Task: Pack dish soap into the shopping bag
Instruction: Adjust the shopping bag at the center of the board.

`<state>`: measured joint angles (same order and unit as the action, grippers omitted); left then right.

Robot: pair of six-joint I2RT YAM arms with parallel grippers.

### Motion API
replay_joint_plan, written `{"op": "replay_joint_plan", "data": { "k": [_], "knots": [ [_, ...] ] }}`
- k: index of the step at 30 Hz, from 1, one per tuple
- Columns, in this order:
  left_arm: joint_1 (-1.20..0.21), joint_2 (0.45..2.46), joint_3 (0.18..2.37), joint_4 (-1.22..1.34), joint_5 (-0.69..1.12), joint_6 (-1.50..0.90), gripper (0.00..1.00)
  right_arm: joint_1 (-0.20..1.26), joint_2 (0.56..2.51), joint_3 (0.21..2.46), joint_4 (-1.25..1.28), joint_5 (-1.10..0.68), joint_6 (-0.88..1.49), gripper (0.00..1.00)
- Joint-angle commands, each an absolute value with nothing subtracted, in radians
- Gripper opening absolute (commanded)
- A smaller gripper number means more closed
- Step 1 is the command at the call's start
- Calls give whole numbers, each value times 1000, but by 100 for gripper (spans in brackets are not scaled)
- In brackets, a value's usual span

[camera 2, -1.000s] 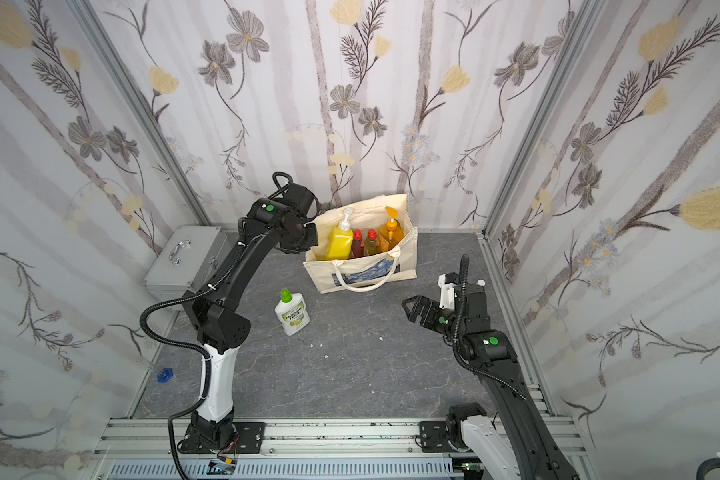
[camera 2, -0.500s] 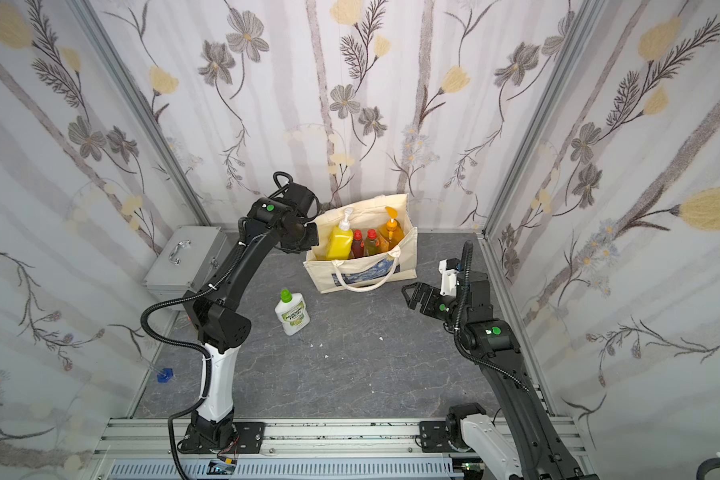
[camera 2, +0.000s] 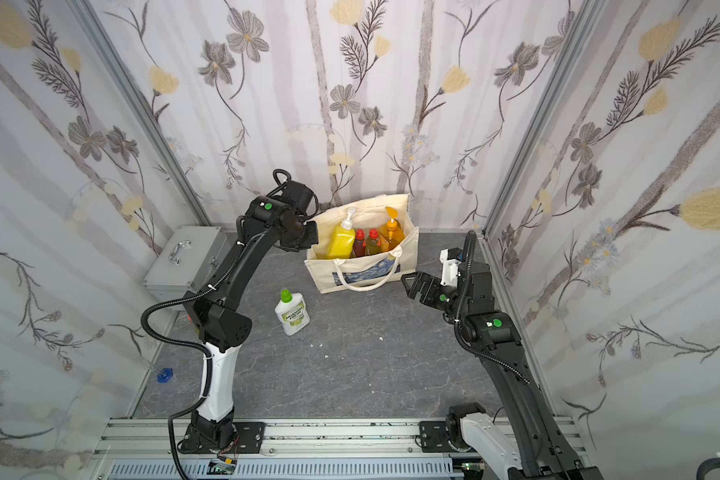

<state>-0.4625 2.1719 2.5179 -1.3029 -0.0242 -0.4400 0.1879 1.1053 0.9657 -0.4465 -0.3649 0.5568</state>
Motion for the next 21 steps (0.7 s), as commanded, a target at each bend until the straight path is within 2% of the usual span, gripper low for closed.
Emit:
{"op": "replay_joint_plan", "data": {
  "k": [1,21],
  "knots": [
    [-459,2169,2547,-1309,-41,-434,0,187,1109,957,-405,-357,562,100],
    [-457,2160,2611,-1329,-40,-456,0,182,1129,943,-399,-370,549,100]
  ]
}}
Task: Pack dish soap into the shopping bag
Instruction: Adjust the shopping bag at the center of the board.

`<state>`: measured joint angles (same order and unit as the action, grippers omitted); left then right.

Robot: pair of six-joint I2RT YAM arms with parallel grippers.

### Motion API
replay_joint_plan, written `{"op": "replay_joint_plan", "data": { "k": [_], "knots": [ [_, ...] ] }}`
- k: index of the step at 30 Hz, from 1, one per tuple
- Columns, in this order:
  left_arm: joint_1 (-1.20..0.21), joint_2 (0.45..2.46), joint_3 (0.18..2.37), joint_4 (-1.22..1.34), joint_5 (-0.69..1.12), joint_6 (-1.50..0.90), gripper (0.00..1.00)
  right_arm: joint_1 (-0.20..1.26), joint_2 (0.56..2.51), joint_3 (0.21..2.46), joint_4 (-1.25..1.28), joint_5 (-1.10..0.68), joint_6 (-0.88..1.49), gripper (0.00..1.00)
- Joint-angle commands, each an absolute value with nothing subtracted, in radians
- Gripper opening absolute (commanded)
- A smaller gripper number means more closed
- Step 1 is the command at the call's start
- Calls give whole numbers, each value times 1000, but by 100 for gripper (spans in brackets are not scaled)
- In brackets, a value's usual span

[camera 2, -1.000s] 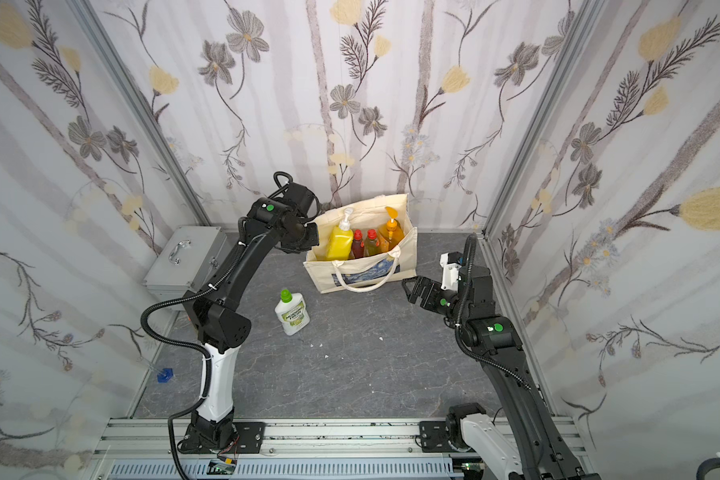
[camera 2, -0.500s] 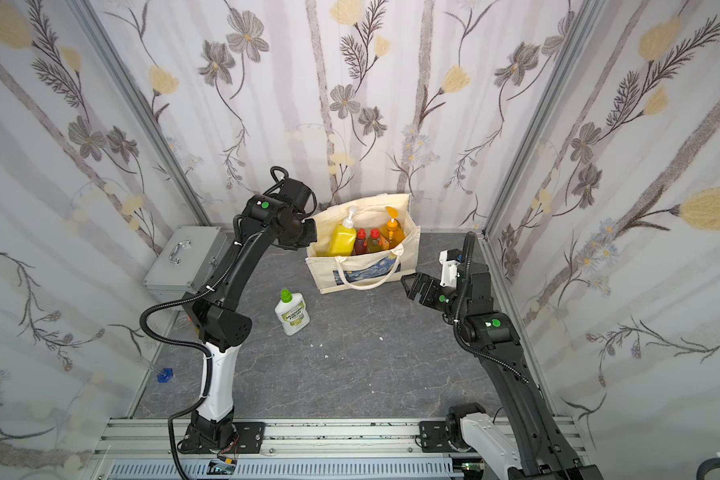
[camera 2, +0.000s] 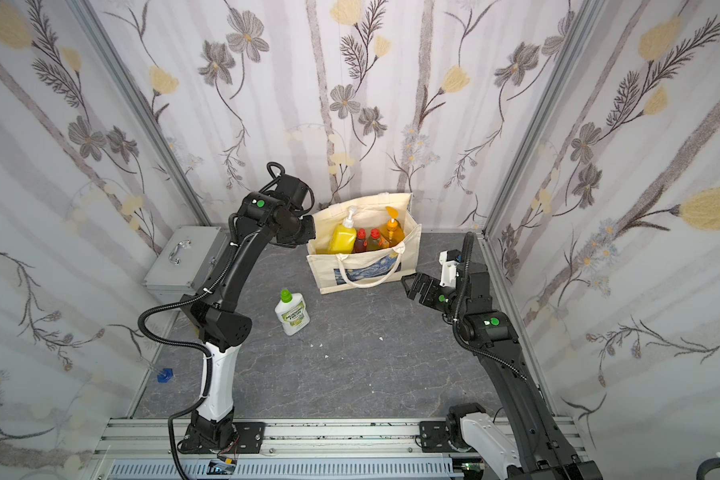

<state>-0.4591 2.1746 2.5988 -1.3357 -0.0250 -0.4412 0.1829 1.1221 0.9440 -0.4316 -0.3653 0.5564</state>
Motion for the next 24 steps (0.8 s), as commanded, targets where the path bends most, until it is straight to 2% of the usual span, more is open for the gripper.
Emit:
{"op": "replay_joint_plan", "data": {
  "k": [1,19,20,21,23,24],
  "knots": [
    [-457,2160,2612,-1329,-39,-458,0,182,1129,943,-399,-370,548,100],
    [-457,2171,2658,-1329,-5,-468,0,163,1128,919,-393,-387,542,100],
    [-457,2169,2657,-1331,-5,-471,26,163,1128,917,-392,-387,543,100],
    [-457,2165,2653,-1324,-5,-469,43,162,1126,914,-391,-387,543,100],
    [-457,2160,2647,-1315,0,-469,63,163,1126,908,-391,-388,543,100],
    [-458,2160,2646,-1315,0,-467,68,162,1125,907,-390,-390,542,100]
  ]
}}
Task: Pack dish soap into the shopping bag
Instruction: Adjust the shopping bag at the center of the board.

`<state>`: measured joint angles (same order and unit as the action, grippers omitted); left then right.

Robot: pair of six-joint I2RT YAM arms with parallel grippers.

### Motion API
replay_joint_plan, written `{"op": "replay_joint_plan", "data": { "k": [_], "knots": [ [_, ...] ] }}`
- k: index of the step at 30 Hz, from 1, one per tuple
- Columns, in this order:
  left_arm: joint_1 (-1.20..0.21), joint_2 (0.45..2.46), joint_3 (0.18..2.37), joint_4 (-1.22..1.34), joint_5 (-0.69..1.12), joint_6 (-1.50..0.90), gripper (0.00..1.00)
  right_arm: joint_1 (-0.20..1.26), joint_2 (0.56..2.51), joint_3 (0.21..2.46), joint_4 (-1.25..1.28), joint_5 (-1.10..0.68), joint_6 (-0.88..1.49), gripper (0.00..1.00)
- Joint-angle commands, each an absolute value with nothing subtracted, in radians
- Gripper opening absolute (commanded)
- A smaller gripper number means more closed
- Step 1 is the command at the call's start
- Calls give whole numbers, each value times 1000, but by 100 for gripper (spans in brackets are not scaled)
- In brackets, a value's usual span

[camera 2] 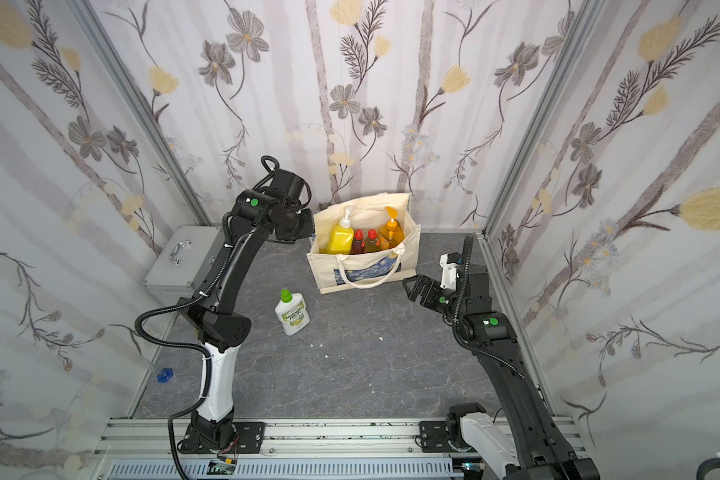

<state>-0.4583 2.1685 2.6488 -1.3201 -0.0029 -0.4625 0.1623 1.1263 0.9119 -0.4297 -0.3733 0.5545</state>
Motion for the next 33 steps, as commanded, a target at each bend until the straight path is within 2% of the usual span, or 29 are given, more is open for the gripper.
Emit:
{"op": "replay_joint_plan", "data": {
  "k": [1,3,6,8,14,17,18,19,22,23,33],
  "knots": [
    [-458,2161,2646,-1318,0,-466,69,163,1125,905,-390,-390,543,100],
    [-460,2169,2645,-1331,5,-458,77,161,1126,904,-390,-389,542,100],
    [-471,2183,2636,-1350,-12,-442,81,159,1125,901,-388,-390,544,100],
    [-477,2198,2634,-1366,-30,-439,81,159,1125,900,-388,-390,544,100],
    [-485,2258,2633,-1373,-41,-436,70,154,1121,899,-391,-390,547,100],
    [-486,2283,2634,-1373,-43,-442,60,151,1114,896,-396,-391,549,100],
    [-486,2289,2634,-1373,-44,-444,51,149,1112,895,-397,-390,548,100],
    [-486,2295,2636,-1372,-43,-444,37,147,1110,893,-399,-391,548,100],
    [-485,2307,2643,-1371,-35,-445,5,144,1104,887,-402,-391,547,100],
    [-485,2309,2643,-1372,-33,-447,0,143,1102,885,-402,-391,549,100],
    [-485,2258,2653,-1342,-84,-437,0,140,1101,878,-396,-394,551,100]
  ]
}}
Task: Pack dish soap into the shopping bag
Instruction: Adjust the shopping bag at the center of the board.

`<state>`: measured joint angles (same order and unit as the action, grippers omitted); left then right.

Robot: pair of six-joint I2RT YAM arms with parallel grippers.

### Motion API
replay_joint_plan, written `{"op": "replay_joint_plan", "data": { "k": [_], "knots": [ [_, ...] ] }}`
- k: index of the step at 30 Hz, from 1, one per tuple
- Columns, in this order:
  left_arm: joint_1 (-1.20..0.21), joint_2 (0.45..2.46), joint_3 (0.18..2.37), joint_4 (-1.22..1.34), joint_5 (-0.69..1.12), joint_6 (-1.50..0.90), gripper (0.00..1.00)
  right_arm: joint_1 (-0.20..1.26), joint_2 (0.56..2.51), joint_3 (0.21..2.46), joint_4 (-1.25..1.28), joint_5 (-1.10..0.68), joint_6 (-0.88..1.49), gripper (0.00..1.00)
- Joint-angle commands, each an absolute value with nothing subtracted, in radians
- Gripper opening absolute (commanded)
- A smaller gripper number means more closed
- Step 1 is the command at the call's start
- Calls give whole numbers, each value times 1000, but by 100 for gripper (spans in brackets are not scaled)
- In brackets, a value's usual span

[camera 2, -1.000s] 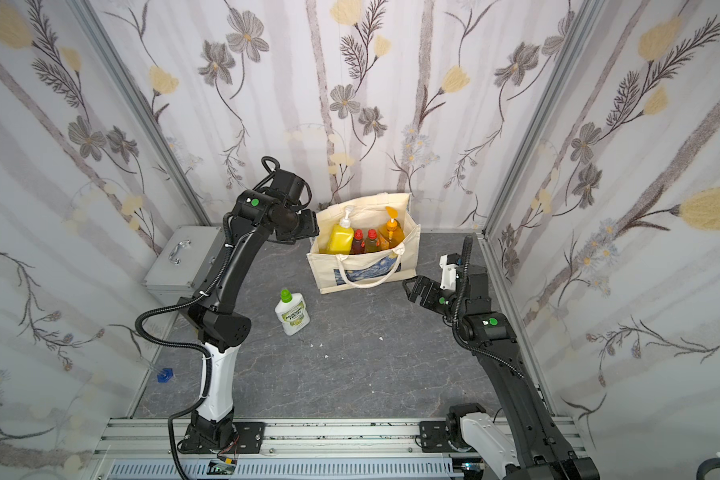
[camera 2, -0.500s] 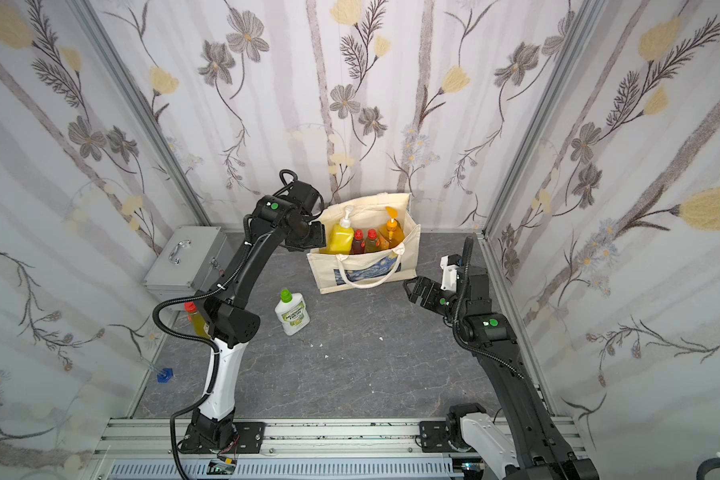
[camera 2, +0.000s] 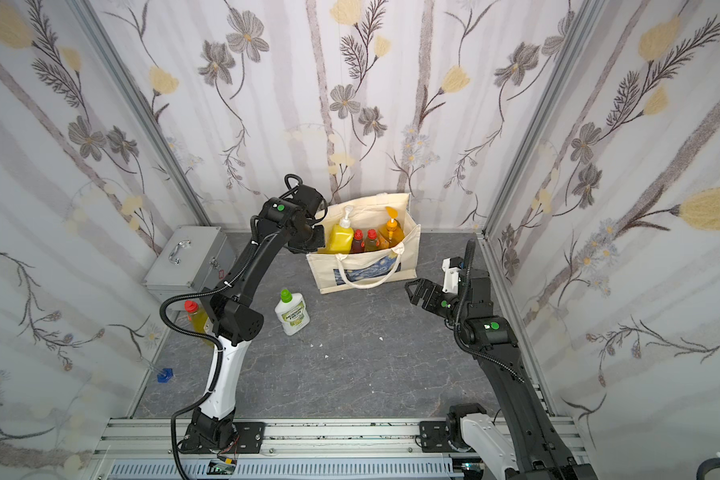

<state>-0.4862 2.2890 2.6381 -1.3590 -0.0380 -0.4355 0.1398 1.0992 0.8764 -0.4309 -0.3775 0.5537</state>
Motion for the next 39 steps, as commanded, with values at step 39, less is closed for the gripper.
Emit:
{"op": "replay_joint_plan", "data": {
  "k": [39],
  "knots": [
    [-480,2270,2717,-1320,9,-525,0,138,1079,858,-400,-396,561,100]
  ]
}}
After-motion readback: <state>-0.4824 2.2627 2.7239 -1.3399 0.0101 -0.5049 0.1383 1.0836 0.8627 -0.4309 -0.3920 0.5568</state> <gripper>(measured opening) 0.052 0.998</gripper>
